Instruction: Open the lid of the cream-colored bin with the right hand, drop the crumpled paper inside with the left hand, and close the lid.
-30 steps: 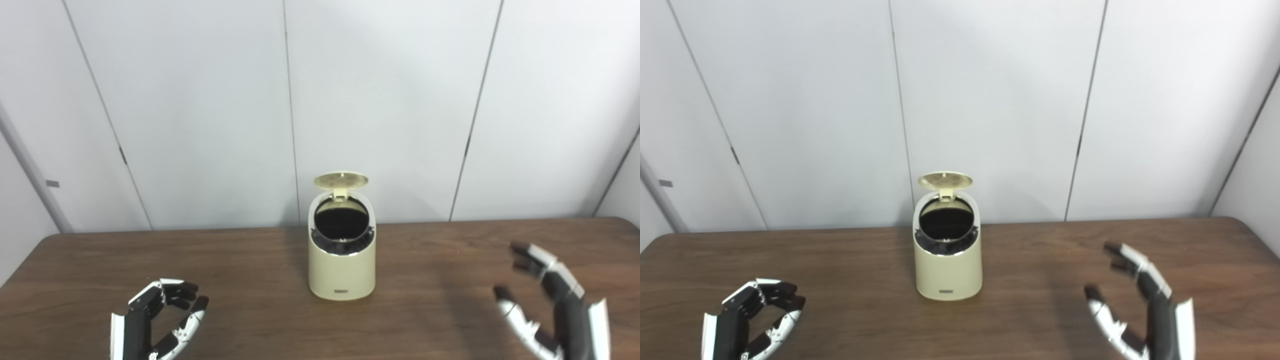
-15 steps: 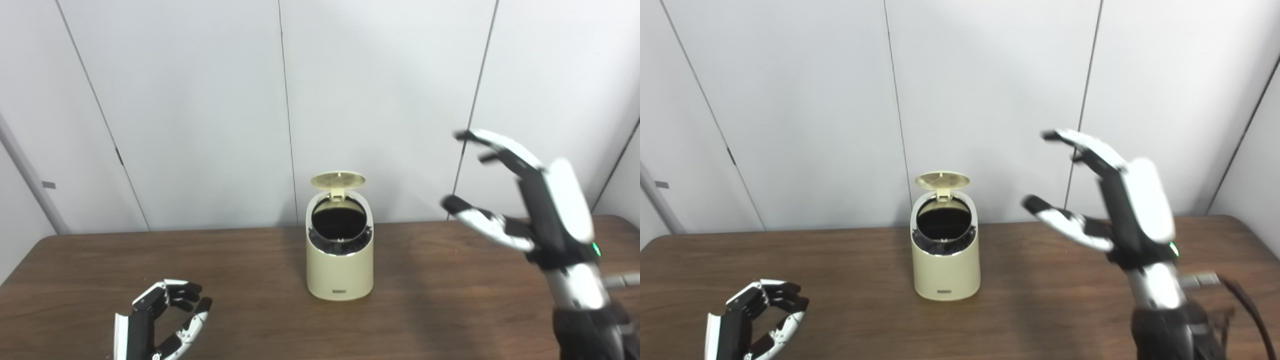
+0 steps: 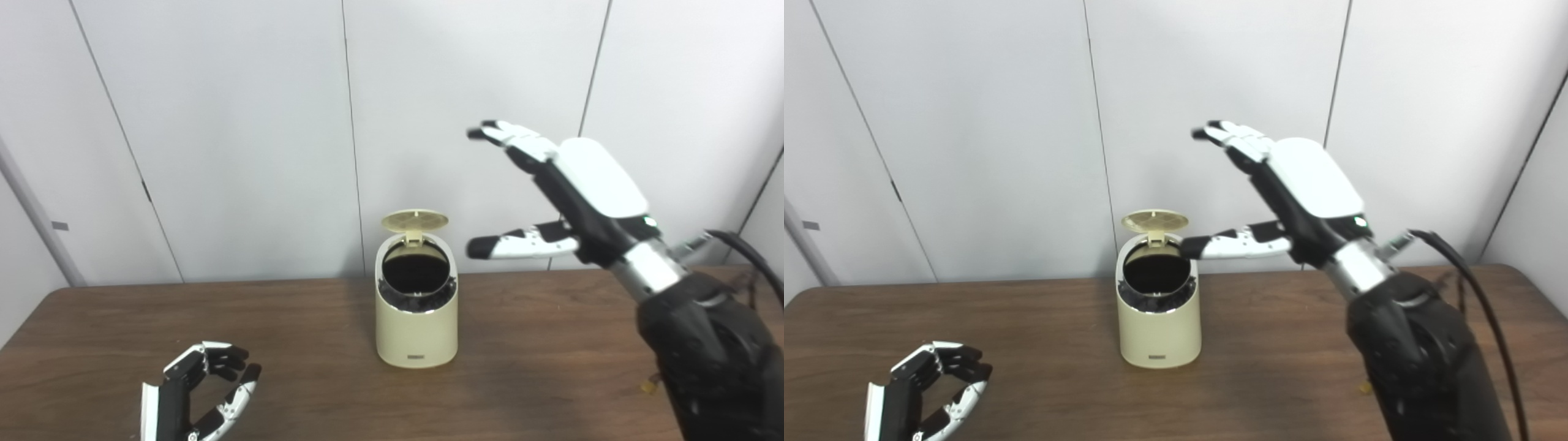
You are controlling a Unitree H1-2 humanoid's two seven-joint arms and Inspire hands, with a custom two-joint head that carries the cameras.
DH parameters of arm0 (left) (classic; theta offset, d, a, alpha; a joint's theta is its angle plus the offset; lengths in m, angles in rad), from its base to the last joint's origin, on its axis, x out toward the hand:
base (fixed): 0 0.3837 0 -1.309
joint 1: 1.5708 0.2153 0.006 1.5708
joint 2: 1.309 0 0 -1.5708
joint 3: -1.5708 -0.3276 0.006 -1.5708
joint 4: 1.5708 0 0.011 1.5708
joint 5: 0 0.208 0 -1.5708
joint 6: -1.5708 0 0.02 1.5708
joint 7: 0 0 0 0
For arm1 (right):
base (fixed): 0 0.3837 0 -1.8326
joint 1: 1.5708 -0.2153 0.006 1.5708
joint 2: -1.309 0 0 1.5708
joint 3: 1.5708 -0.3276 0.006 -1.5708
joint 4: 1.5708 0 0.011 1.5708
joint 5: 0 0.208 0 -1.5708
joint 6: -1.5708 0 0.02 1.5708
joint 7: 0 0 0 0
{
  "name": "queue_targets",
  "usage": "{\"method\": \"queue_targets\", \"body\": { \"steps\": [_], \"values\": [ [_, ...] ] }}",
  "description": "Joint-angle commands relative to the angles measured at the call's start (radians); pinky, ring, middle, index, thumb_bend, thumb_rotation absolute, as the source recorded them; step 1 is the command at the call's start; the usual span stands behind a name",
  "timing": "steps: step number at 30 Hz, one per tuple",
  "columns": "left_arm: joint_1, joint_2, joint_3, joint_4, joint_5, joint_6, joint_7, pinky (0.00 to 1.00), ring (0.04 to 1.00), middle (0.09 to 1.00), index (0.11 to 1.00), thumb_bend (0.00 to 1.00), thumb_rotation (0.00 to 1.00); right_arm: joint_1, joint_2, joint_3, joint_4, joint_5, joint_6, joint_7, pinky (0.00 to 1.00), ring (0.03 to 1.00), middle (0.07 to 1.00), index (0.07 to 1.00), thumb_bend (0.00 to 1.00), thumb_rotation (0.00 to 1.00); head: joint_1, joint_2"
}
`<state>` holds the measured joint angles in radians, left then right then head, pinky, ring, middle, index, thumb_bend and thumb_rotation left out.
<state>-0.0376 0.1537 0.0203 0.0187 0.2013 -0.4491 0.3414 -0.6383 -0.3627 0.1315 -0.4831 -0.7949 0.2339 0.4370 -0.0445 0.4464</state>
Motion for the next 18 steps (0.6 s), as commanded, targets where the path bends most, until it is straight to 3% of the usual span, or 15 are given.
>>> {"method": "queue_targets", "body": {
  "steps": [1, 6, 11, 18],
  "values": [
    [0.01, -0.008, -0.01, 0.022, 0.026, -0.021, 0.011, 0.42, 0.505, 0.542, 0.487, 0.48, 0.06, -0.063, 0.0, 0.02, 0.014, -0.062, -0.004, 0.002, 0.91, 0.981, 0.957, 0.934, 0.93, 0.97, 0.0, 0.001],
    [0.008, -0.007, -0.022, 0.021, 0.042, -0.02, 0.029, 0.42, 0.502, 0.536, 0.486, 0.48, 0.06, -0.116, 0.011, 0.08, 0.1, -0.121, -0.025, 0.016, 0.97, 0.989, 0.956, 0.933, 0.89, 0.99, 0.008, -0.001],
    [0.008, -0.01, -0.032, 0.023, 0.046, -0.02, 0.047, 0.41, 0.498, 0.533, 0.485, 0.48, 0.06, -0.173, 0.016, 0.136, 0.21, -0.176, -0.039, 0.021, 0.95, 0.973, 0.945, 0.915, 0.89, 0.98, 0.014, -0.003],
    [0.009, -0.011, -0.044, 0.022, 0.059, -0.02, 0.065, 0.41, 0.495, 0.532, 0.485, 0.48, 0.06, -0.211, 0.034, 0.158, 0.323, -0.186, -0.032, 0.012, 0.95, 0.975, 0.948, 0.918, 0.9, 0.96, 0.02, -0.008]
  ]
}}
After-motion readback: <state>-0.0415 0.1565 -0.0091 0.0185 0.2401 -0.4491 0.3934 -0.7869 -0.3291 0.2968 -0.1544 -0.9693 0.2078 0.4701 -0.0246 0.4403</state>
